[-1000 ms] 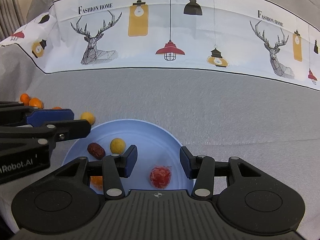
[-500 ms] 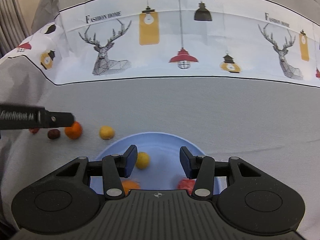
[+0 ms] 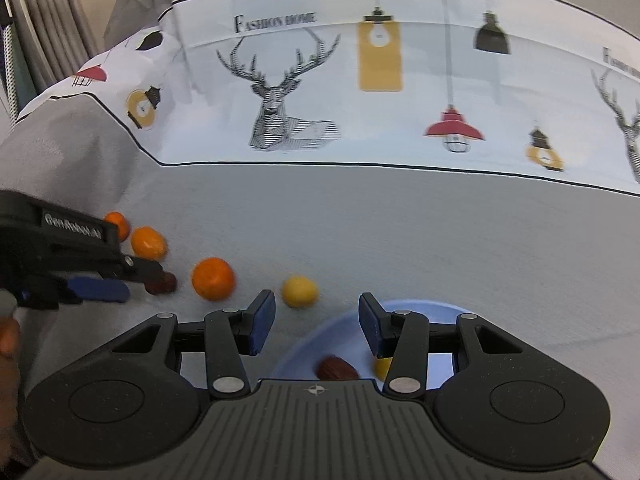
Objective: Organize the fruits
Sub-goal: 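Move the right tool to another small yellow fruit while the left tool moves to another date, then close the right tool on the yellow fruit while the left tool closes on the date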
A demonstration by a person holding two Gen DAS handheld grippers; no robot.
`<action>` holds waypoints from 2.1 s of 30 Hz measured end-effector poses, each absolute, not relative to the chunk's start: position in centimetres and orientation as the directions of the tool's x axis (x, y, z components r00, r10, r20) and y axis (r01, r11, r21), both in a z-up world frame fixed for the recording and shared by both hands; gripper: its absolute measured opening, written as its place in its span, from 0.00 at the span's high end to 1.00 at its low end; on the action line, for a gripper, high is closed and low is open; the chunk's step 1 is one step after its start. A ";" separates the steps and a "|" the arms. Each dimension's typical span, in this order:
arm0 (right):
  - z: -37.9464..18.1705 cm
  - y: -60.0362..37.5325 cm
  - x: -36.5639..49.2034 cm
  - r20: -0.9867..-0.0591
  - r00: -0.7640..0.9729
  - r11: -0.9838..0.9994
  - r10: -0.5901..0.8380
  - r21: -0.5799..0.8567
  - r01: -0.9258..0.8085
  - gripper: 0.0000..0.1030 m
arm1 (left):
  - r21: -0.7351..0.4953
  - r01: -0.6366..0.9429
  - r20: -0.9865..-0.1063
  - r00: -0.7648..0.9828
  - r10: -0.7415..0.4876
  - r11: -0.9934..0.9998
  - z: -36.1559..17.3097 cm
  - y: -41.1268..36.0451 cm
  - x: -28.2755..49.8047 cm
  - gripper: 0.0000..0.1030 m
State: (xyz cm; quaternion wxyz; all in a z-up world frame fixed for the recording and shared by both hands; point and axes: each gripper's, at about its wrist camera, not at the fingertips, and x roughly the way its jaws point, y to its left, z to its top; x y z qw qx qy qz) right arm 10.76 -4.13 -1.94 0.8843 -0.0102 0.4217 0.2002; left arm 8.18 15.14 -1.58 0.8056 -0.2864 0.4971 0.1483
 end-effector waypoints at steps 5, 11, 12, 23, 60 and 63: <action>-3.0 -2.0 12.8 -0.770 0.545 0.916 0.332 0.124 -0.383 0.53 | -0.276 -0.545 -0.902 0.431 -0.018 0.792 -2.5 15.2 8.9 0.55; -4.8 -0.7 14.6 -0.809 0.515 0.921 0.283 0.080 -0.382 0.52 | -0.236 -0.556 -0.917 0.399 0.008 0.797 -3.7 15.1 10.0 0.54; -5.1 -0.6 14.8 -0.815 0.508 0.921 0.277 0.074 -0.383 0.52 | -0.231 -0.557 -0.919 0.394 0.009 0.797 -3.9 15.1 10.2 0.54; -7.1 -0.4 15.9 -0.847 0.473 0.927 0.243 0.059 -0.370 0.53 | -0.155 -0.535 -0.933 0.355 0.055 0.831 -5.0 14.3 11.1 0.55; -3.0 -0.9 14.7 -0.761 0.551 0.898 0.341 0.090 -0.431 0.71 | -0.118 -0.522 -0.910 0.397 0.118 0.845 -4.0 15.5 9.8 0.70; -1.1 -1.8 13.6 -0.718 0.594 0.892 0.362 0.082 -0.444 0.71 | -0.124 -0.516 -0.901 0.416 0.122 0.847 -3.4 15.6 8.5 0.70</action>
